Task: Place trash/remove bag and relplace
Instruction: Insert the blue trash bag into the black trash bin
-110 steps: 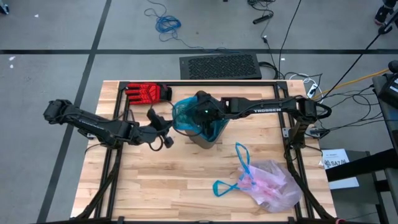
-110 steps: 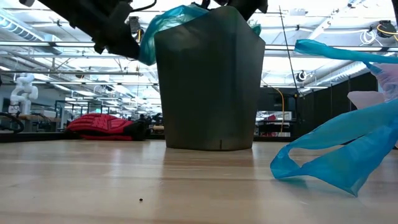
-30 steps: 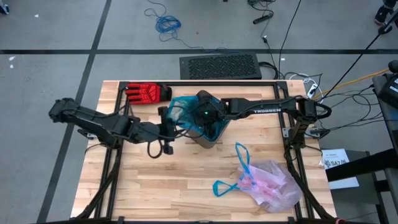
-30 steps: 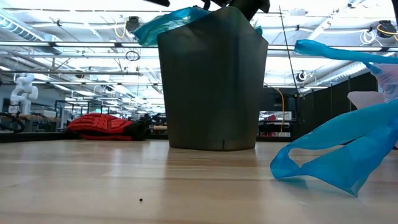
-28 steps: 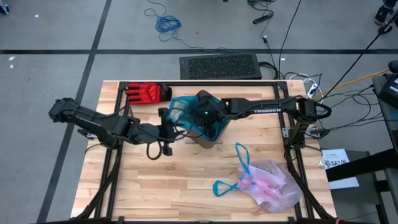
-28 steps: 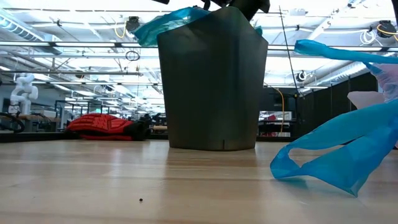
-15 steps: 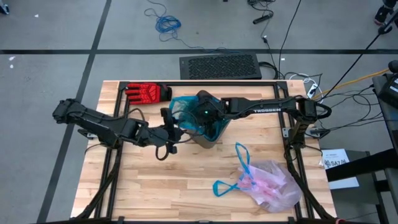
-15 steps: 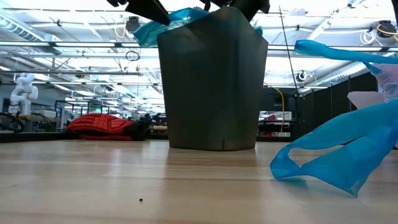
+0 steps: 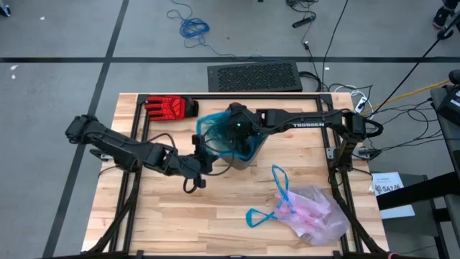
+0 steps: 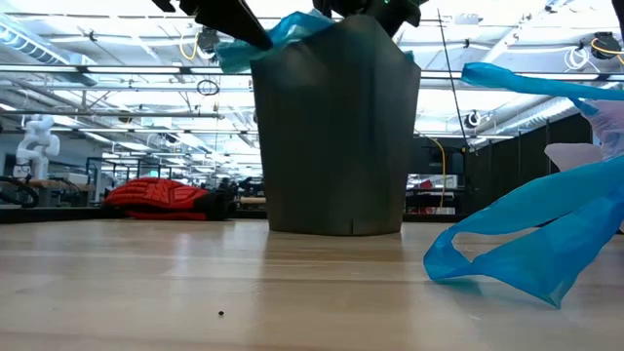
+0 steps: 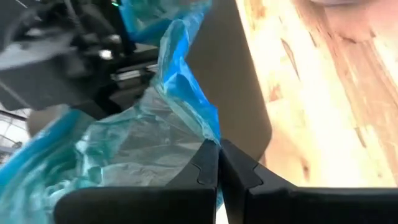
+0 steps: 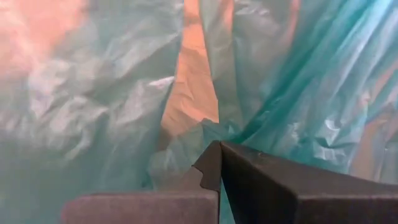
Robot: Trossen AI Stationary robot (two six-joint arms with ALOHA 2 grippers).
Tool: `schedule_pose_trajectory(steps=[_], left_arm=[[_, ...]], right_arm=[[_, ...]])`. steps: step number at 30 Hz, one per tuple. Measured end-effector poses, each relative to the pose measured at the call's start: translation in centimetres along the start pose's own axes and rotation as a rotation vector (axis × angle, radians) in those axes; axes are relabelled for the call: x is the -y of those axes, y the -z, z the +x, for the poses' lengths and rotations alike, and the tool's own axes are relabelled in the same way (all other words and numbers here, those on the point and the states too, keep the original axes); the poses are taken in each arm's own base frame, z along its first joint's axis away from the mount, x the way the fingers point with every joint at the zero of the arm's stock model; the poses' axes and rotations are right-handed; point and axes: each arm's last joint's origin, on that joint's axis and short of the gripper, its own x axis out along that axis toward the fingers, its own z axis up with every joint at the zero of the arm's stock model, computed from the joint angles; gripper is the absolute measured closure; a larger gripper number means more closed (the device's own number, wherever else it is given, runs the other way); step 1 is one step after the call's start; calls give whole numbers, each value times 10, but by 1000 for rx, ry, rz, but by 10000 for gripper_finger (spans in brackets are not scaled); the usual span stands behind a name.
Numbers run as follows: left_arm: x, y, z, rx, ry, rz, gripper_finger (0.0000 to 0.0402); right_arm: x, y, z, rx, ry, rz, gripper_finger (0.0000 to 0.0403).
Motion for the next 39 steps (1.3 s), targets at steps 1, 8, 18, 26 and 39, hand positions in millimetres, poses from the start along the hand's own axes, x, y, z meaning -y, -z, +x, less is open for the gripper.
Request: schedule_pose_trajectory(steps=[1, 8, 18, 26, 39], left_arm=[[1, 0, 2, -5, 4, -9, 393], [16, 5, 24, -72, 16, -2, 400], [29, 11, 47, -134, 19, 11, 400], [13, -7, 20, -25, 12, 0, 348], [-16, -16, -34, 123, 5, -84, 251]], right_arm=[[0, 0, 0, 4, 1, 1, 403], [1, -3, 0, 31, 13, 29, 403], [2, -5, 0, 50, 20, 35, 403], [2, -5, 0, 55, 20, 35, 403], [2, -4, 0, 45, 17, 34, 403]])
